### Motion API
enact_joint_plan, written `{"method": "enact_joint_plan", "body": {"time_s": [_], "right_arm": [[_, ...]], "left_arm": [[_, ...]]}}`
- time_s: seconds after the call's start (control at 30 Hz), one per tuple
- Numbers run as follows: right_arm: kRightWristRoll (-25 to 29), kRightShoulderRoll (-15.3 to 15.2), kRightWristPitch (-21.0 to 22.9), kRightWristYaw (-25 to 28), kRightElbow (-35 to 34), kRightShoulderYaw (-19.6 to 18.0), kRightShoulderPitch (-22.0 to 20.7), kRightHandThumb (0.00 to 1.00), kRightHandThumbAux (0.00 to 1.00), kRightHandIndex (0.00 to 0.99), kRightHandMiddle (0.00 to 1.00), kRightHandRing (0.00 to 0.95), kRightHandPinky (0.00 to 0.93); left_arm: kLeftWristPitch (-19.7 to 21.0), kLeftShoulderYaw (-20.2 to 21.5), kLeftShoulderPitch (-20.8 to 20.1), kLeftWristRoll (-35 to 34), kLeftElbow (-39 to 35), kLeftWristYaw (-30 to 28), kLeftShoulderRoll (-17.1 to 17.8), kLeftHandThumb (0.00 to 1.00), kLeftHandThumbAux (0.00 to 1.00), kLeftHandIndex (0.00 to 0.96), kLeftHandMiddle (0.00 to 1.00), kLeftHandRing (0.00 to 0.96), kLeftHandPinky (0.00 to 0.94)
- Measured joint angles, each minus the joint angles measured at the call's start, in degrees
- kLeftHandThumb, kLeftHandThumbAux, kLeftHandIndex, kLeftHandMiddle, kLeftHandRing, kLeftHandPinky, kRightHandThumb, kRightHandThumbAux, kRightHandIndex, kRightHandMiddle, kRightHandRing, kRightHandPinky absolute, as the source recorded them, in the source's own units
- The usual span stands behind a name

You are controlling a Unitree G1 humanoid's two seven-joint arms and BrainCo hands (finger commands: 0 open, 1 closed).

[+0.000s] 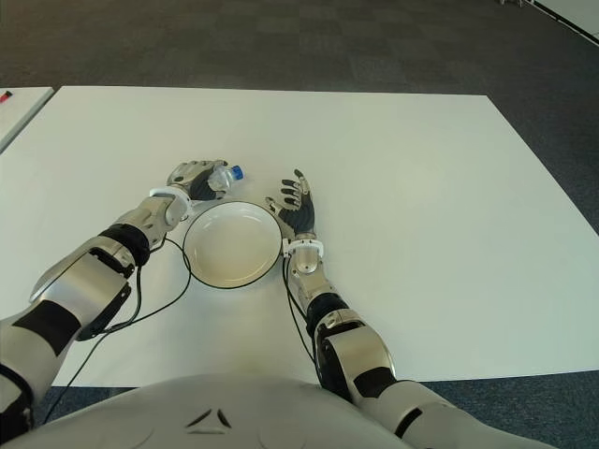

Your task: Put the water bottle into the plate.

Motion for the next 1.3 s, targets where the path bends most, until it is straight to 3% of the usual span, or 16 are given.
{"method": "enact_joint_plan", "body": {"time_s": [0.17,0.23,0.3,0.43,0.5,0.67,1.03,1.3], "right_arm": [[0.15,0.01,0.06,0.01,0.00,0.02,0.06,0.302,0.932,0.018,0.273,0.279,0.292],[0.16,0.01,0.07,0.01,-0.04,0.04,0.08,0.282,0.929,0.014,0.267,0.275,0.287],[0.14,0.02,0.12,0.01,-0.13,0.10,0.12,0.273,0.929,0.013,0.264,0.274,0.285],[0.14,0.03,0.26,0.01,-0.42,0.20,0.25,0.265,0.934,0.014,0.266,0.275,0.285],[0.14,0.05,0.38,0.03,-0.60,0.25,0.34,0.265,0.937,0.016,0.269,0.277,0.289],[0.21,0.06,0.50,0.12,-0.70,0.23,0.44,0.273,0.939,0.020,0.271,0.281,0.294],[0.22,0.07,0.50,0.15,-0.69,0.22,0.45,0.257,0.916,0.020,0.262,0.274,0.285],[0.21,0.07,0.69,0.15,-0.84,0.32,0.48,0.239,0.907,0.028,0.257,0.271,0.284]], "left_arm": [[-0.93,1.44,0.60,-1.21,0.02,0.05,0.01,0.948,0.654,0.383,0.490,0.515,0.675],[-1.65,1.80,0.83,-1.31,0.05,0.67,0.02,0.950,0.653,0.389,0.496,0.508,0.495],[-2.59,2.22,1.21,-1.31,0.11,1.96,0.04,0.951,0.652,0.393,0.501,0.504,0.401],[-3.88,2.75,1.66,-1.25,0.25,3.66,0.05,0.952,0.650,0.396,0.509,0.502,0.320],[-4.45,2.82,1.73,-1.19,0.37,4.25,0.05,0.953,0.649,0.396,0.512,0.502,0.299],[-5.34,2.89,1.82,-1.17,0.58,4.84,0.09,0.953,0.649,0.395,0.515,0.506,0.363],[-5.48,2.89,1.92,-1.14,0.64,5.23,0.11,0.954,0.648,0.399,0.516,0.496,0.176],[-5.94,2.89,2.16,-1.09,0.44,5.92,0.30,0.955,0.647,0.406,0.520,0.491,0.127]]}}
